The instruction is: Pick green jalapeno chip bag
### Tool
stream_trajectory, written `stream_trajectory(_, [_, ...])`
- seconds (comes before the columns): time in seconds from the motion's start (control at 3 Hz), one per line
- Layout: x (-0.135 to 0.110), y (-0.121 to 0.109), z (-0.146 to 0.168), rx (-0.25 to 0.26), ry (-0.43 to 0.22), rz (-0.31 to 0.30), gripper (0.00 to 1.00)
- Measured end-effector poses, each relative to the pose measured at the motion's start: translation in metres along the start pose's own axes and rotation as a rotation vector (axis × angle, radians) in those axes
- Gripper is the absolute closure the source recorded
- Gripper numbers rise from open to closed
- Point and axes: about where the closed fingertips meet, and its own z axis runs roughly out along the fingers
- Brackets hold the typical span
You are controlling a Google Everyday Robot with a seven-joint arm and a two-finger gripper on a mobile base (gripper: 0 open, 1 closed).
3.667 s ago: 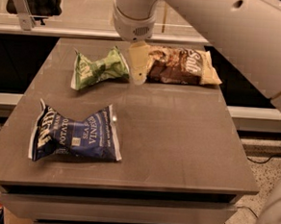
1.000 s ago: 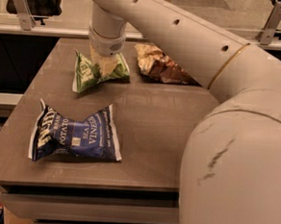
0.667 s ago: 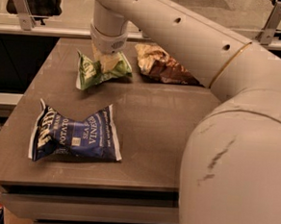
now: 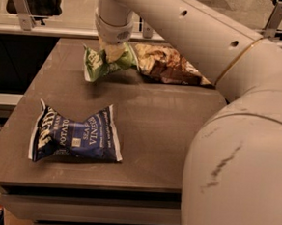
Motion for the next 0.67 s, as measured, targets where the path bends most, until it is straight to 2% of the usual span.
stream_trajectory(0.67, [0.016, -0.016, -0.037, 0.076, 0.038, -0.008, 1.0])
